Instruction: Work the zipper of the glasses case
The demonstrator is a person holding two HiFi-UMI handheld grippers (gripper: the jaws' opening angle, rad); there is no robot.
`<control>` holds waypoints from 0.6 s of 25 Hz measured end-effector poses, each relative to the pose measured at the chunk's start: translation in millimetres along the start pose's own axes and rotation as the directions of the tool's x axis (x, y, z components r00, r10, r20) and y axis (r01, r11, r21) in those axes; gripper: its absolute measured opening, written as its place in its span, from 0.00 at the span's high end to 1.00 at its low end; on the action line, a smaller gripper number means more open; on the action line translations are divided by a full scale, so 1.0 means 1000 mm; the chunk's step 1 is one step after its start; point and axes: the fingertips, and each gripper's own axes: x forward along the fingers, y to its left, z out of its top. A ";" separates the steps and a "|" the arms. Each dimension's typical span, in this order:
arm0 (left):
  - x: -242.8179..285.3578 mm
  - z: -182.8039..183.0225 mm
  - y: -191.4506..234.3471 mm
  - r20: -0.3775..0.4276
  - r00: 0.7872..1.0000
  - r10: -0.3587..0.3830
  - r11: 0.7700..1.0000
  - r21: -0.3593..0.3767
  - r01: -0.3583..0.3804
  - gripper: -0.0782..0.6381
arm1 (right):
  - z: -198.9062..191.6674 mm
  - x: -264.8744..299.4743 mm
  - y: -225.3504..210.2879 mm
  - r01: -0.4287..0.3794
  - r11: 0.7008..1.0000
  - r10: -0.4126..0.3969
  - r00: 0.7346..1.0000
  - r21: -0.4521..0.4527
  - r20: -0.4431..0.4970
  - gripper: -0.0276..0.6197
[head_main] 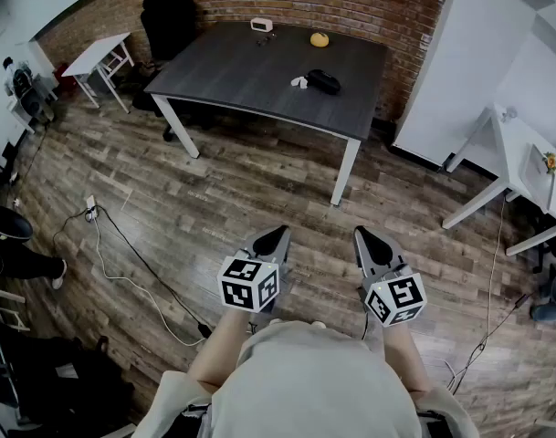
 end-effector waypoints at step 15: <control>-0.014 -0.020 -0.030 0.032 0.999 0.019 0.992 -0.122 -0.015 0.88 | 0.001 -0.034 -0.005 -0.044 0.999 0.044 0.999 -0.025 0.006 0.95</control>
